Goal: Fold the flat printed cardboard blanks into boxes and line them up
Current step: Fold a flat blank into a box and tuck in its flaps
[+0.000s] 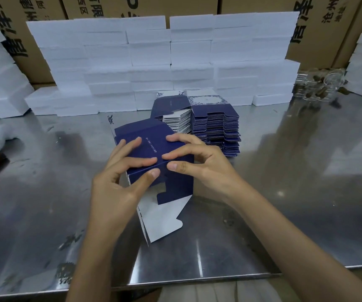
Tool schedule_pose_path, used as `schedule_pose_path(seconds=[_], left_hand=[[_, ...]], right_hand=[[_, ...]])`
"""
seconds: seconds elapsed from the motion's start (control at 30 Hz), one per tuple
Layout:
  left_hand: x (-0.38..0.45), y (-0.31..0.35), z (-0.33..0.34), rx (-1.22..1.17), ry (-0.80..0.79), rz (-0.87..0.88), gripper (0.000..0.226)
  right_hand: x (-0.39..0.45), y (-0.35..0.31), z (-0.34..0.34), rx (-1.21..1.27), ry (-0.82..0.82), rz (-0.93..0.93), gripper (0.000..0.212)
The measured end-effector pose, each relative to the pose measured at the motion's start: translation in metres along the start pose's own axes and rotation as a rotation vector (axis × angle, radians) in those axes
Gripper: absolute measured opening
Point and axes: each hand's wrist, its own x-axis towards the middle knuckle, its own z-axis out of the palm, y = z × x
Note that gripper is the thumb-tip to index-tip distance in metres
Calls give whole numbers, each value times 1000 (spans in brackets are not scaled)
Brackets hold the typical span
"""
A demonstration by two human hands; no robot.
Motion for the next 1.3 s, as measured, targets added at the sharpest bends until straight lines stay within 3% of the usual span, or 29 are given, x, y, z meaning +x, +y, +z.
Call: schedule_pose_path(seconds=[0.5, 0.63, 0.73, 0.87, 0.93, 1.03, 1.3], left_hand=[[-8, -2, 1, -202, 88, -65, 17], [-12, 4, 1, -201, 115, -122, 29], [-16, 10, 2, -175, 189, -132, 32], [-21, 14, -1, -216, 382, -86, 33], [-25, 15, 0, -241, 478, -46, 30], [-32, 15, 12, -232, 602, -19, 30], [-70, 7, 37, -133, 626, -135, 53]], right_hand=[[0, 7, -14, 129, 6, 15, 19], [-1, 9, -14, 202, 13, 51, 22], [-3, 9, -14, 167, 36, 98, 44], [-12, 16, -18, 223, 121, 325, 78], [-16, 19, -16, 275, 30, 438, 89], [-19, 15, -7, 336, -105, 489, 83], [-26, 10, 1, 383, -56, 460, 59]])
